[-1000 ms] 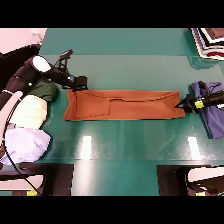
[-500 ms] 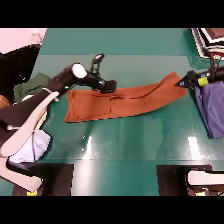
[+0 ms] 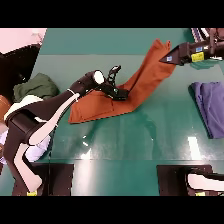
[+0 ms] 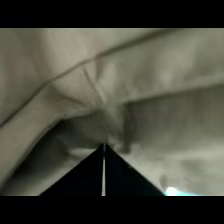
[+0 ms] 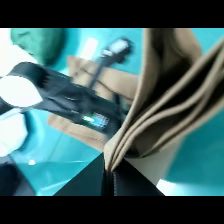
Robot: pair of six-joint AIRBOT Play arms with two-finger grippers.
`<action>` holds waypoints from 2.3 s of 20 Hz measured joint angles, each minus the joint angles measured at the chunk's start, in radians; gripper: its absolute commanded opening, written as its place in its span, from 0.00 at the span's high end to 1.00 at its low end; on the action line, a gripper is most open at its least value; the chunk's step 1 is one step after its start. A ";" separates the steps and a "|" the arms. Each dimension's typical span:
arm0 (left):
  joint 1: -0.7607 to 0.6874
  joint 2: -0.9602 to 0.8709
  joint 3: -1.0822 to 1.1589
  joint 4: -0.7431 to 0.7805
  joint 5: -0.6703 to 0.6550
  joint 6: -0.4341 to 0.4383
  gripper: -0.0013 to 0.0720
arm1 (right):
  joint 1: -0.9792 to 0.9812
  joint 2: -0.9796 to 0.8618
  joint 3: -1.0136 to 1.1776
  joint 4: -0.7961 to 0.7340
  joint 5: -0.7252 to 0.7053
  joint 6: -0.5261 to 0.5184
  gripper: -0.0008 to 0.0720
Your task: Fold the shirts.
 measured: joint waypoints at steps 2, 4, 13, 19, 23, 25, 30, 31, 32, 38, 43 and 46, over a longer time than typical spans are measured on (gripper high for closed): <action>-0.003 -0.006 0.002 0.019 0.003 0.000 0.95 | 0.043 0.000 0.008 0.016 -0.016 0.000 0.97; -0.001 -0.008 0.004 0.057 0.003 -0.001 0.95 | 0.086 0.000 0.013 0.021 -0.042 0.000 0.96; 0.296 0.288 0.006 0.324 -0.183 -0.002 0.95 | 0.417 -0.093 0.018 0.036 -0.232 -0.052 0.94; 0.548 0.526 0.006 0.416 -0.237 0.000 0.95 | 0.638 -0.263 0.038 0.033 -0.409 -0.131 0.52; 0.606 0.575 0.006 0.426 -0.269 0.000 0.95 | 0.605 -0.298 0.077 -0.023 -0.297 -0.142 0.52; 0.619 0.583 0.006 0.426 -0.280 0.000 0.95 | 0.537 -0.272 0.029 -0.065 -0.253 -0.125 0.52; 0.624 0.592 0.006 0.407 -0.303 0.000 0.95 | 0.289 -0.178 -0.242 -0.119 -0.242 -0.079 0.17; 0.621 0.592 0.006 0.404 -0.303 0.000 0.95 | 0.240 -0.174 -0.298 -0.114 -0.250 -0.072 0.17; 0.617 0.592 0.006 0.403 -0.306 0.000 0.95 | 0.200 -0.175 -0.342 -0.106 -0.254 -0.066 0.17; 0.563 0.590 0.003 0.397 -0.287 0.001 0.95 | 0.151 -0.294 -0.448 0.056 -0.296 -0.079 0.18; 0.538 0.590 0.003 0.388 -0.267 0.005 0.95 | 0.246 -0.420 -0.349 0.159 -0.311 -0.106 0.32; 0.533 0.590 0.003 0.377 -0.267 0.007 0.95 | 0.294 -0.481 -0.249 0.151 -0.328 -0.110 0.96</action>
